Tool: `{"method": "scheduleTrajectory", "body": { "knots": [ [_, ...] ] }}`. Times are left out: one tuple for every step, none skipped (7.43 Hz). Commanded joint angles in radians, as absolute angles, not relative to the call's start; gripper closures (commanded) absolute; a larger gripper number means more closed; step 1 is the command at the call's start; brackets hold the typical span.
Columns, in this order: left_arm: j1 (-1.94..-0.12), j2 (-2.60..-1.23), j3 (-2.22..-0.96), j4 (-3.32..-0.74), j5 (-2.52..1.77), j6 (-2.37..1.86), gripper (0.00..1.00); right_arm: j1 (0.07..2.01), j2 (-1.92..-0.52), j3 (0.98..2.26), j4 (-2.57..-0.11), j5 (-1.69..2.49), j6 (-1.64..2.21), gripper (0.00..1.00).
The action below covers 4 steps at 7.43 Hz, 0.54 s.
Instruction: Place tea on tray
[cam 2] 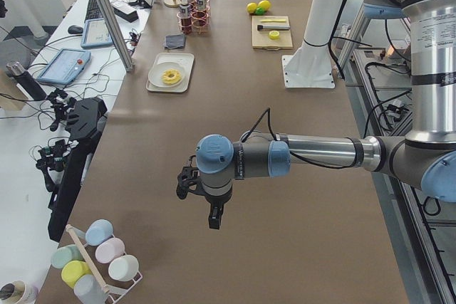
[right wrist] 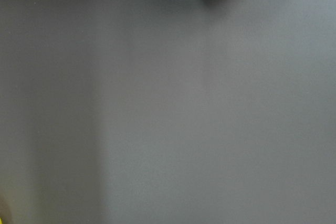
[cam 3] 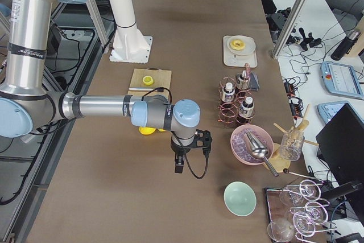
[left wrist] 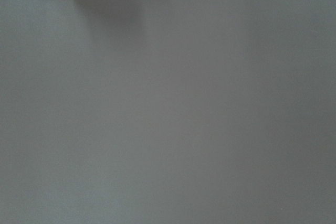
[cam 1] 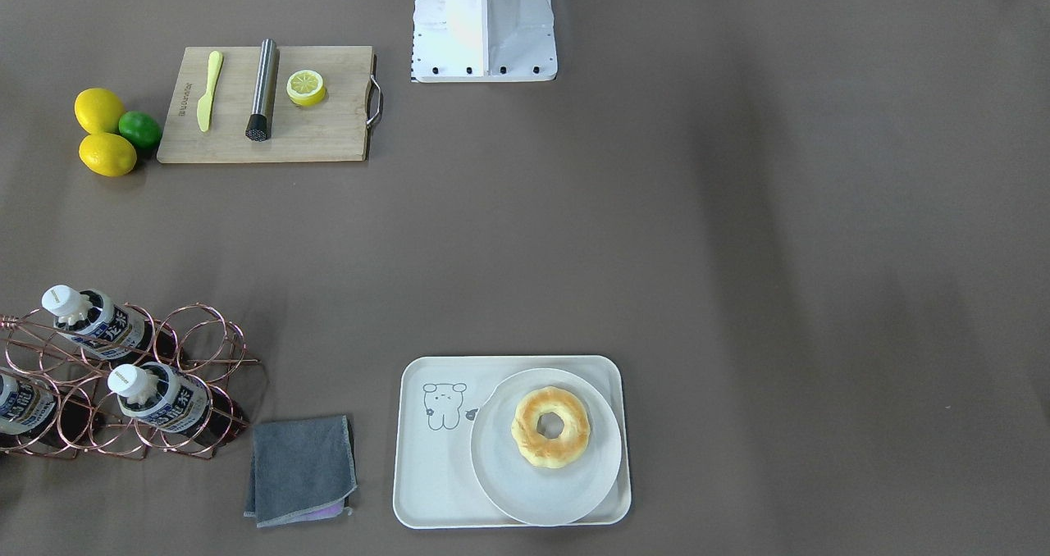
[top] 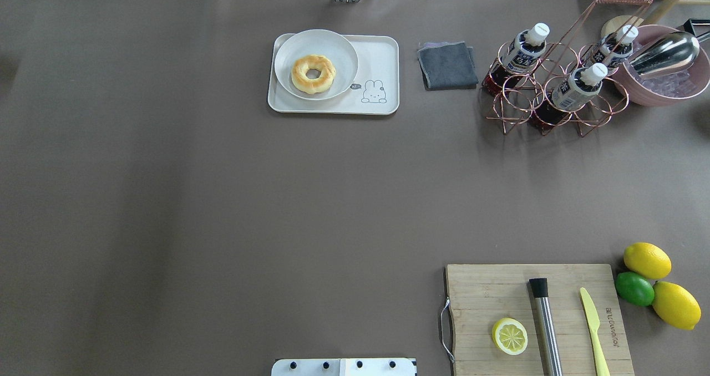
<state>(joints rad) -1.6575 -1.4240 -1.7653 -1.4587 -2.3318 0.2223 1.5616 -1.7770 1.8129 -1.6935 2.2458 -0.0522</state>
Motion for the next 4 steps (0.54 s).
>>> {"method": "scheduleTrajectory", "body": {
  "knots": [
    [-1.655,-1.420,-1.764,-1.459,-2.333,0.225,0.02,1.562,-1.781,1.822,-1.695,2.250,-0.052,0.00],
    [-1.657,-1.419,-1.767,-1.459,-2.336,0.225,0.02,1.562,-1.781,1.824,-1.694,2.250,-0.052,0.00],
    [-1.655,-1.417,-1.767,-1.460,-2.336,0.227,0.02,1.562,-1.781,1.824,-1.694,2.250,-0.052,0.00],
    [-1.655,-1.419,-1.767,-1.462,-2.333,0.230,0.02,1.562,-1.781,1.824,-1.694,2.256,-0.052,0.00]
  ]
}}
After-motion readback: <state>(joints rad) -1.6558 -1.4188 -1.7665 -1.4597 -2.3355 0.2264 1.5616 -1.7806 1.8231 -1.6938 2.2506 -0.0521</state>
